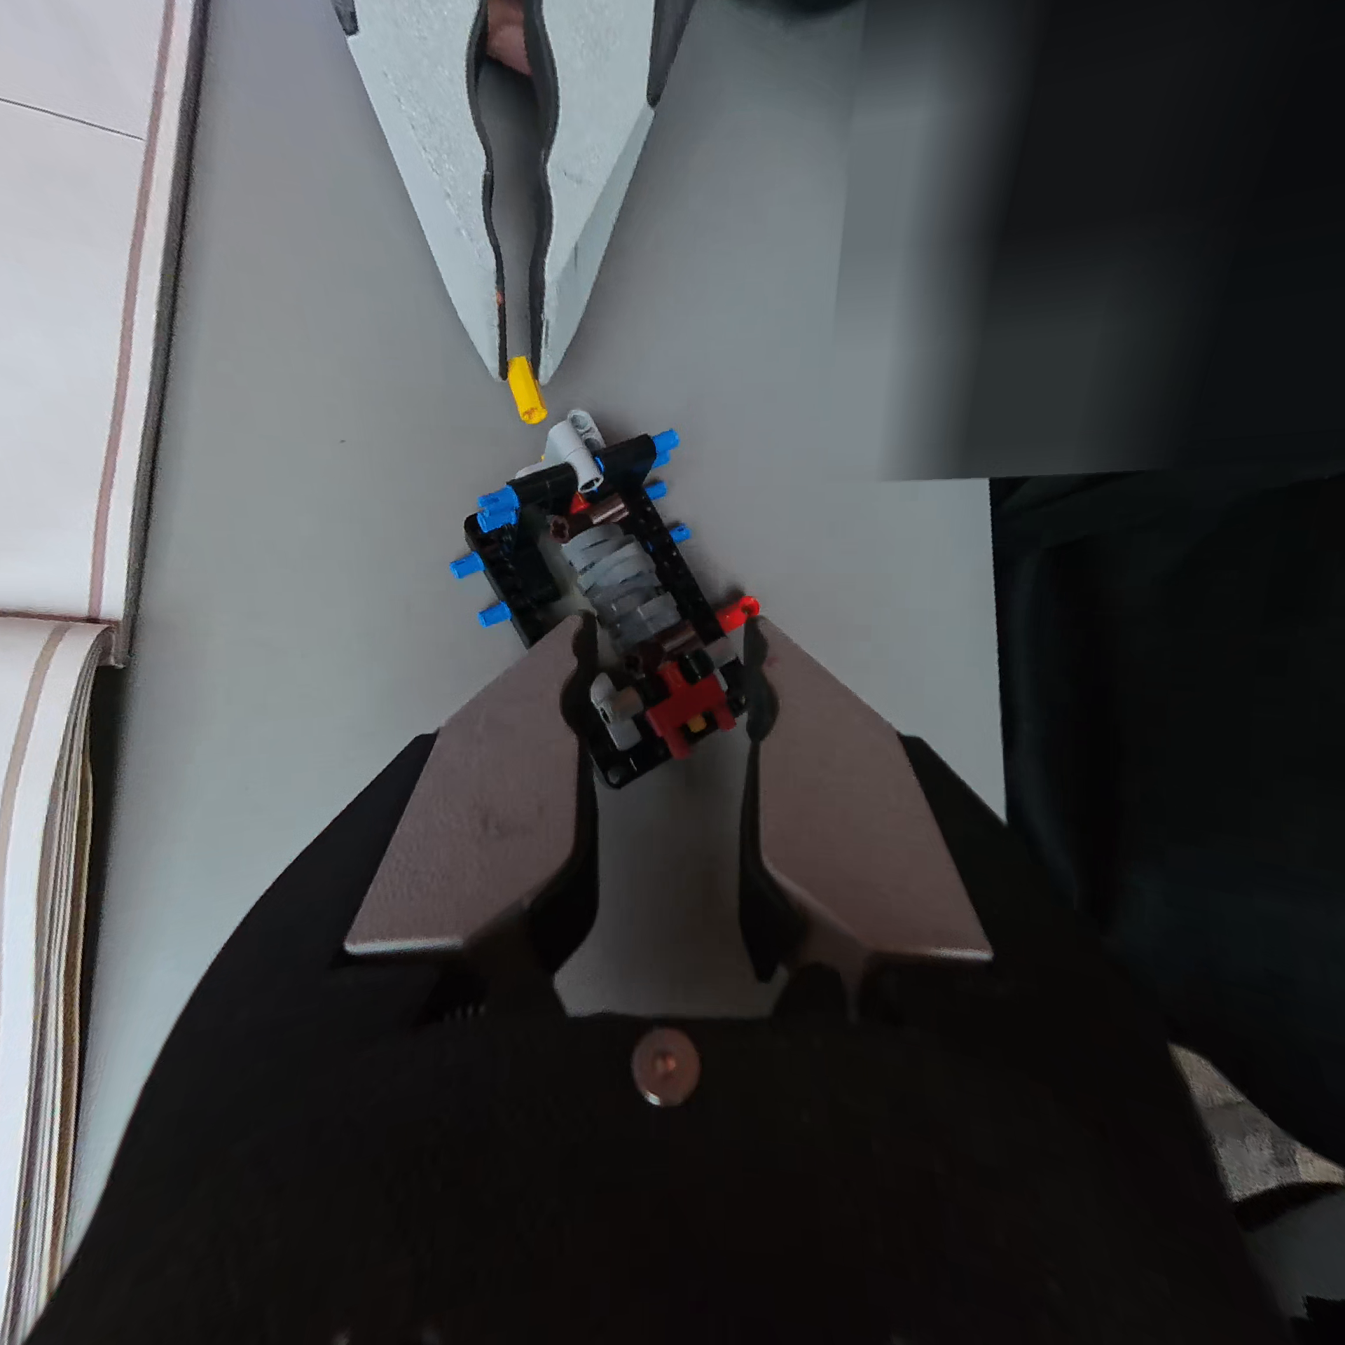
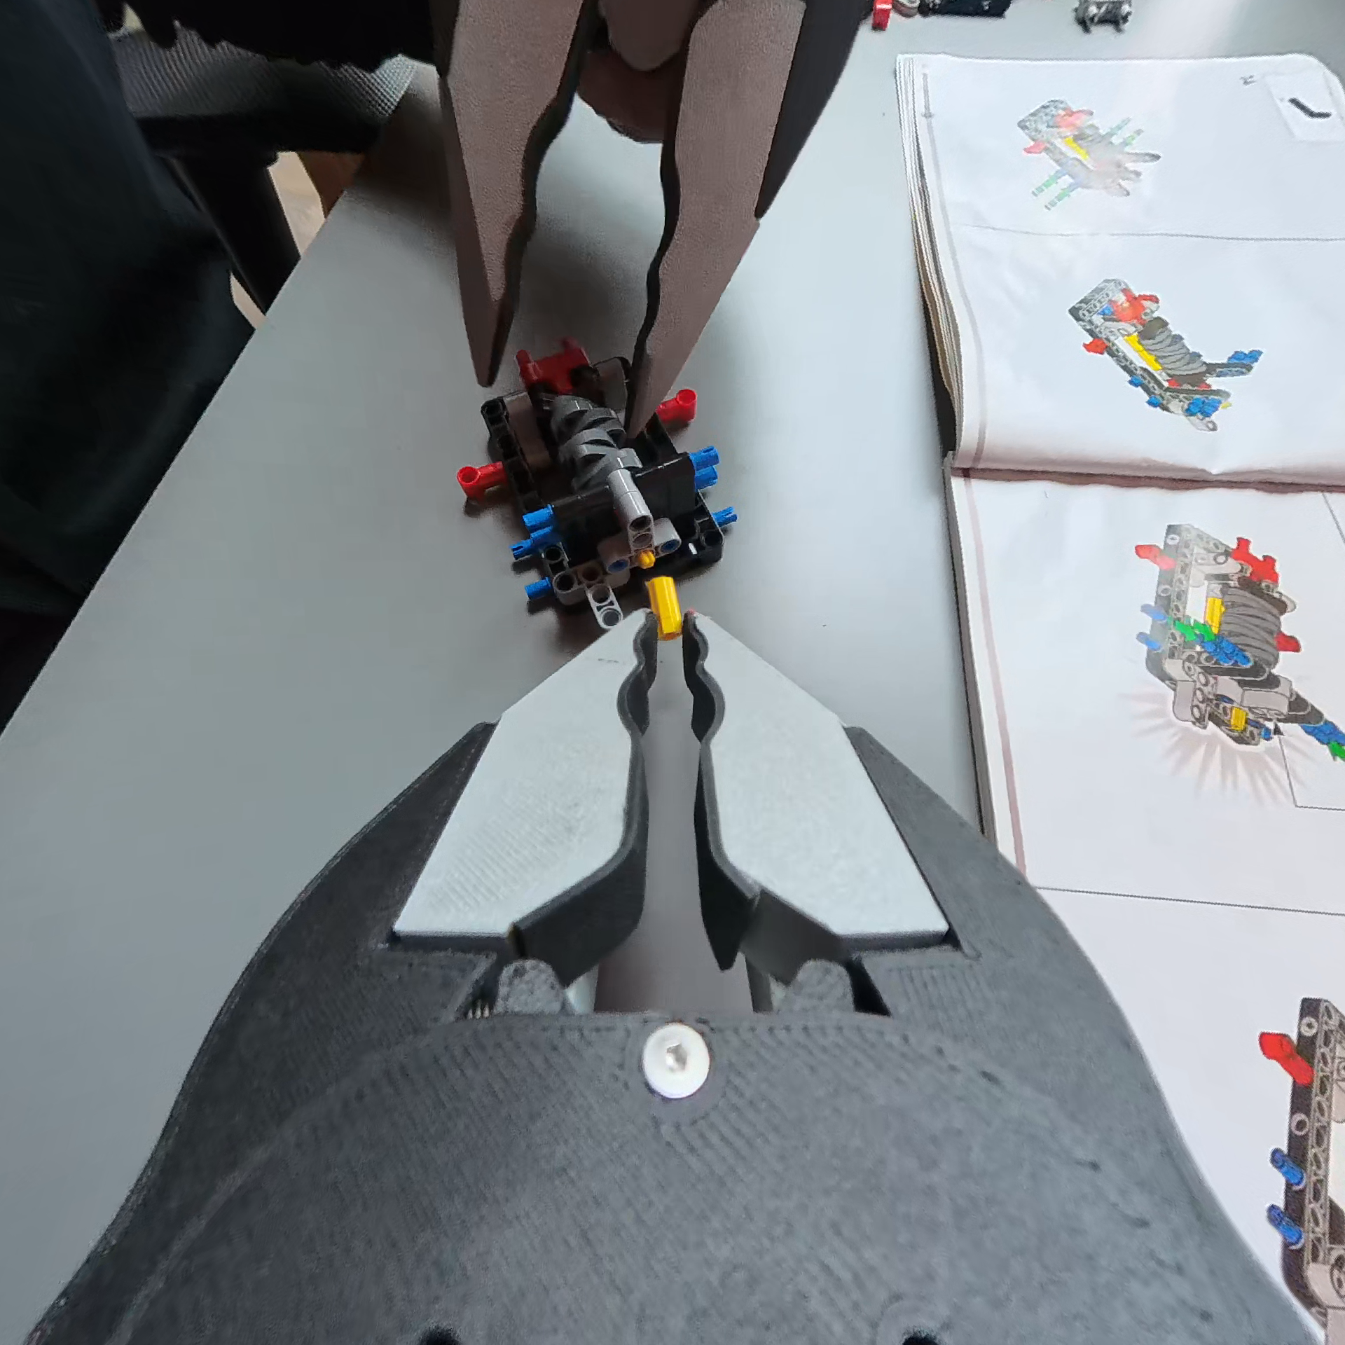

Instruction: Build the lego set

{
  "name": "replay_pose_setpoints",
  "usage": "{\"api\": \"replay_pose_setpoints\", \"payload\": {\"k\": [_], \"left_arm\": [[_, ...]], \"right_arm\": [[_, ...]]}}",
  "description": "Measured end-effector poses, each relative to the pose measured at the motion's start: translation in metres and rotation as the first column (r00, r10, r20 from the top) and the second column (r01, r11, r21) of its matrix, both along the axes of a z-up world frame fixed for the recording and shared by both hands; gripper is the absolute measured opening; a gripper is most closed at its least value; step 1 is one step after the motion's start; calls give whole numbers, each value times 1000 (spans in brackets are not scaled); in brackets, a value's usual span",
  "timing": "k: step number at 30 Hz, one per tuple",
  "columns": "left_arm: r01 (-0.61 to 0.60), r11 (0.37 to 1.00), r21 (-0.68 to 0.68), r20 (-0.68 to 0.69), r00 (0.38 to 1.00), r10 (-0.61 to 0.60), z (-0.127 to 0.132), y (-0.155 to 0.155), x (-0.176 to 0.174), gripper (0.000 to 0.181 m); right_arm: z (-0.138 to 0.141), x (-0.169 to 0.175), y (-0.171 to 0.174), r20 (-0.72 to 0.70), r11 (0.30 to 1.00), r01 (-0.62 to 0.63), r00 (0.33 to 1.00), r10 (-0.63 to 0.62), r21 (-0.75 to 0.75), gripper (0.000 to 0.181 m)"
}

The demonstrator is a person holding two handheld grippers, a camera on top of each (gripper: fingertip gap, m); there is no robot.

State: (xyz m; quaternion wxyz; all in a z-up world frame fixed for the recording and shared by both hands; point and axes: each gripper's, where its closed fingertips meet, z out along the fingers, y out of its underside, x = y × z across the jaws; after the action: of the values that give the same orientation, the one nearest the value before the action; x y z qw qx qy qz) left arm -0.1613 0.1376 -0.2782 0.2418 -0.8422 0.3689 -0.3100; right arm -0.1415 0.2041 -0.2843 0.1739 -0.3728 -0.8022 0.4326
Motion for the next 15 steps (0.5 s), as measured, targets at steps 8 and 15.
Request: {"api": "replay_pose_setpoints", "payload": {"k": [8, 15], "left_arm": [[-97, 994, -43, 23, 995, 98, 8, 16, 6, 28], [-84, 996, -30, -66, 994, 82, -7, 15, 7, 27]], "right_arm": [[3, 3, -1, 8, 999, -25, 1000, 26, -48, 4], [5, 6, -3, 62, 990, -53, 996, 61, -127, 3]]}}
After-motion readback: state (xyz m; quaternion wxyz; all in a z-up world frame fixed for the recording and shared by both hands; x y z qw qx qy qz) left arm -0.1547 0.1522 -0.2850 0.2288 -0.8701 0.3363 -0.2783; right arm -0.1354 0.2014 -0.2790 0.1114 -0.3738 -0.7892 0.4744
